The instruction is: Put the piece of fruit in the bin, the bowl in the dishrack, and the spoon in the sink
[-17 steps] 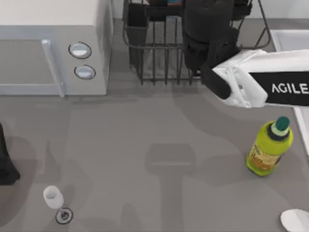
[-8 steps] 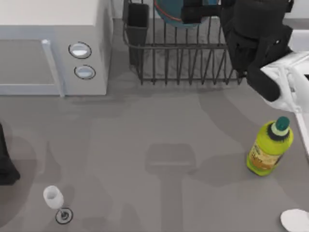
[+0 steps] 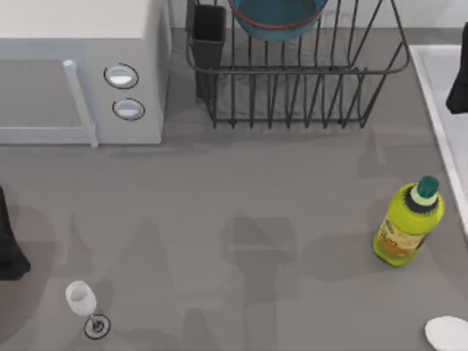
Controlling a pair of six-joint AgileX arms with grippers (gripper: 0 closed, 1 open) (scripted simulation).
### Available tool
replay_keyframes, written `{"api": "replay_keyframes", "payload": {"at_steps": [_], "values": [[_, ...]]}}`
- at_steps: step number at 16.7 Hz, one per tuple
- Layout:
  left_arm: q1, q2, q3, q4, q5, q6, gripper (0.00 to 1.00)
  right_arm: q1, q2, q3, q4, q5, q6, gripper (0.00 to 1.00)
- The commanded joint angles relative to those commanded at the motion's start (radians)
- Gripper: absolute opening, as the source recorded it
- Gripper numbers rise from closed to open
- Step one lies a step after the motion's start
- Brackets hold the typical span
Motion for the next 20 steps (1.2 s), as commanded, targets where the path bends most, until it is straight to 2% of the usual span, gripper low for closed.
{"api": "replay_keyframes", "payload": {"at_steps": [5,9,13,20], "values": [[0.0,0.0,0.0,0.0,0.0,0.0,1.0,-0.155,-0.559,-0.315,-0.196,-0.137,-0.006,1.0],[0.0,0.0,0.0,0.0,0.0,0.0,1.0,-0.246,-0.858,-0.478,-0.336,-0.19,-0.014,1.0],[0.0,0.0,0.0,0.0,0.0,0.0,1.0,-0.289,-0.991,-0.548,-0.415,-0.205,-0.017,1.0],[0.0,0.0,0.0,0.0,0.0,0.0,1.0,-0.288,-0.984,-0.539,-0.429,-0.205,-0.029,1.0]]}}
